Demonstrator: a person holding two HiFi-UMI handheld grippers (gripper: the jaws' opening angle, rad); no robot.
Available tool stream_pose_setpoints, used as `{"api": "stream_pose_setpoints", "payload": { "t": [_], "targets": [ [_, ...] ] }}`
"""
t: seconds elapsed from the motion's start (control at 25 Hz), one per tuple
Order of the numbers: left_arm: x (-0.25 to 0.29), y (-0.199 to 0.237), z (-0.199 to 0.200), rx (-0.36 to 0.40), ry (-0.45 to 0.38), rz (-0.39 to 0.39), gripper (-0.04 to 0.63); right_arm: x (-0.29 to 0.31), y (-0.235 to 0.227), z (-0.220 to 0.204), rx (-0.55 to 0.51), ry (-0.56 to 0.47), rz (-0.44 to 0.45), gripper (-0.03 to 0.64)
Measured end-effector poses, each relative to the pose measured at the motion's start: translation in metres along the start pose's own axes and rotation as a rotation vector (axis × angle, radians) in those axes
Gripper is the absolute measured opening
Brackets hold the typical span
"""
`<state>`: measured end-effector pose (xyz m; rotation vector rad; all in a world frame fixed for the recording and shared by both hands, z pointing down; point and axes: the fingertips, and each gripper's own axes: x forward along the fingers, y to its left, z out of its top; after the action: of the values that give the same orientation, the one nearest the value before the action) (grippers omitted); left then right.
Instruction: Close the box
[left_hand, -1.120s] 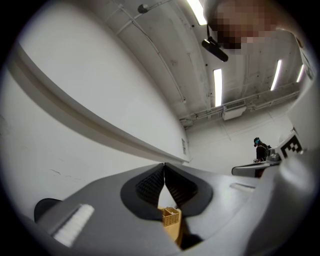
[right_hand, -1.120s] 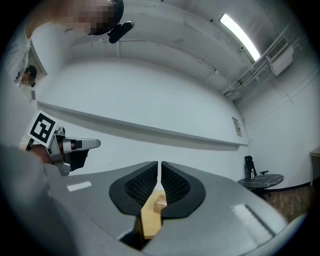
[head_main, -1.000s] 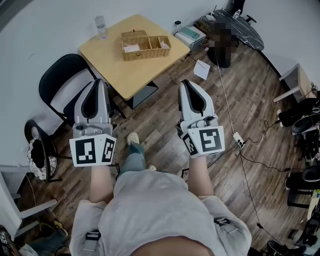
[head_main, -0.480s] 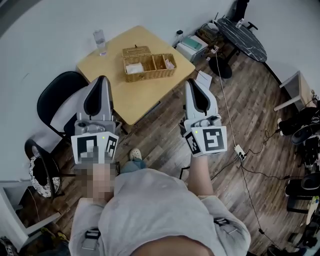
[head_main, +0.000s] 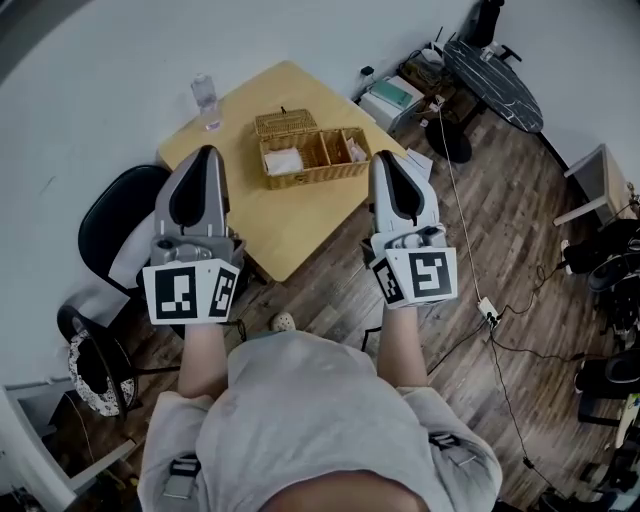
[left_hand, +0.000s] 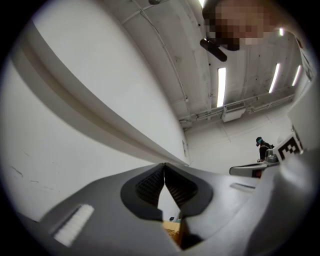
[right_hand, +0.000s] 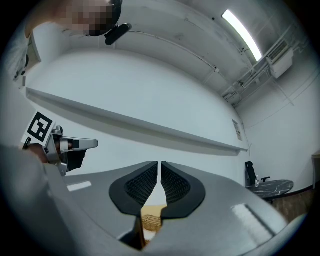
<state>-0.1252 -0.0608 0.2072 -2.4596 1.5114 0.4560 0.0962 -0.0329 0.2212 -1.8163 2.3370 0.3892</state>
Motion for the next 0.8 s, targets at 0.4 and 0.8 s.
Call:
{"api": "stream_pose_setpoints", "payload": {
  "t": [0.4, 0.8],
  "targets": [
    [0.029, 0.032, -0.032, -0.047, 0.030, -0.019, 0.059, 0.029, 0.005, -0.026, -0.012, 0.045, -0.037, 0.025],
    [0.059, 0.039, -0.062, -0.059, 0.068, -0.017, 0.059, 0.059, -0.012, -0.051, 0.001, 0.080, -0.036, 0.025]
  ]
}}
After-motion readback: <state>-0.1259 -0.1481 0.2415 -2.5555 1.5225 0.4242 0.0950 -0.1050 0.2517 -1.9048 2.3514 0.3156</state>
